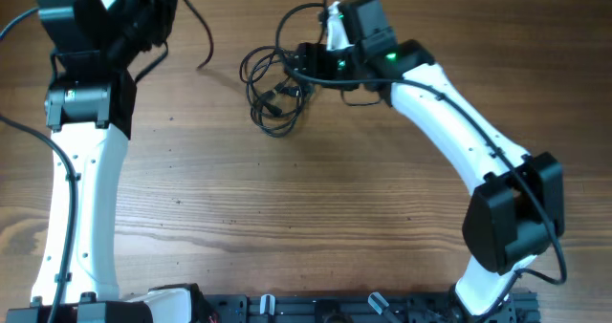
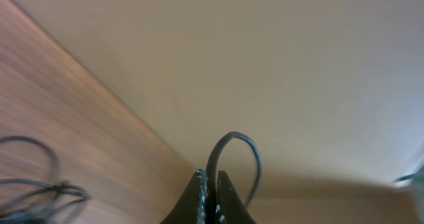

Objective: Untangle cables

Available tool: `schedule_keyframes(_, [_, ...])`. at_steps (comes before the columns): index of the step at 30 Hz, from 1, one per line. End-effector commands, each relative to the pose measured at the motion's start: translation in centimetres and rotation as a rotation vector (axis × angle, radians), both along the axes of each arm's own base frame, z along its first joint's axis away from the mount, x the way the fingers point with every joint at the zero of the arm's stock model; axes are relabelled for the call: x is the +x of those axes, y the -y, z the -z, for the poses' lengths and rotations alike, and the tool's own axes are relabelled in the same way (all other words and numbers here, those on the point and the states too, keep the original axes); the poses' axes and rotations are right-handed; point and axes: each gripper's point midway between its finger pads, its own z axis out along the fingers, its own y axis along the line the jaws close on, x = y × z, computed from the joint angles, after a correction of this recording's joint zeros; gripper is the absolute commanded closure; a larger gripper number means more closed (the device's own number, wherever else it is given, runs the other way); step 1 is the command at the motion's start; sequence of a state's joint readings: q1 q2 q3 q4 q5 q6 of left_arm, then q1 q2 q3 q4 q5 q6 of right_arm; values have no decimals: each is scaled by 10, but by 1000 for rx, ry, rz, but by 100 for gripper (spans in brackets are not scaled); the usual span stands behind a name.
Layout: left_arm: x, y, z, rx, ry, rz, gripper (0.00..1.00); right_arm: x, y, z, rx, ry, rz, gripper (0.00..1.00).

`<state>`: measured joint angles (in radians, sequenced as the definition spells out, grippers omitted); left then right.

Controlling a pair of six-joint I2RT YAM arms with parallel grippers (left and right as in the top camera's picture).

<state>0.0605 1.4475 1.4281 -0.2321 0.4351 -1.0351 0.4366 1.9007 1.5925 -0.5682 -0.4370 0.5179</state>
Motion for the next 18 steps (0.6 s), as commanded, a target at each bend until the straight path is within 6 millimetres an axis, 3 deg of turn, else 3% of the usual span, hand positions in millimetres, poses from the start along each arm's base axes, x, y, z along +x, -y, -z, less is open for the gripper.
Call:
schedule_keyframes(1, [-10,42,-3,242,119,170,96,-1,29,-69,42,187,-55,24])
schedule_keyframes(3, [-17,73,-3,275,145,248,96,-11,30,-100,93,240,-77,23])
schedule_keyframes(4, [-22,99,-1,284,149,282,96,-25,21,-123,152,271,-125,22])
schedule_keyframes(6, [-22,113,2,306,143,263,96,-38,4,-137,206,298,-196,22])
schedule_keyframes(10, [-18,109,5,329,126,195,96,-48,-13,-138,195,355,-281,21])
schedule_keyframes(13, [-16,92,18,329,57,152,96,-37,7,-140,220,333,-243,21])
schedule_keyframes(16, [-13,76,25,310,9,106,96,-71,4,-174,403,500,-573,20])
schedule_keyframes(17, [-13,72,26,311,4,96,96,-81,13,-185,478,533,-652,19])
schedule_keyframes(18, [-13,68,28,312,-9,89,96,-78,27,-190,509,533,-649,19])
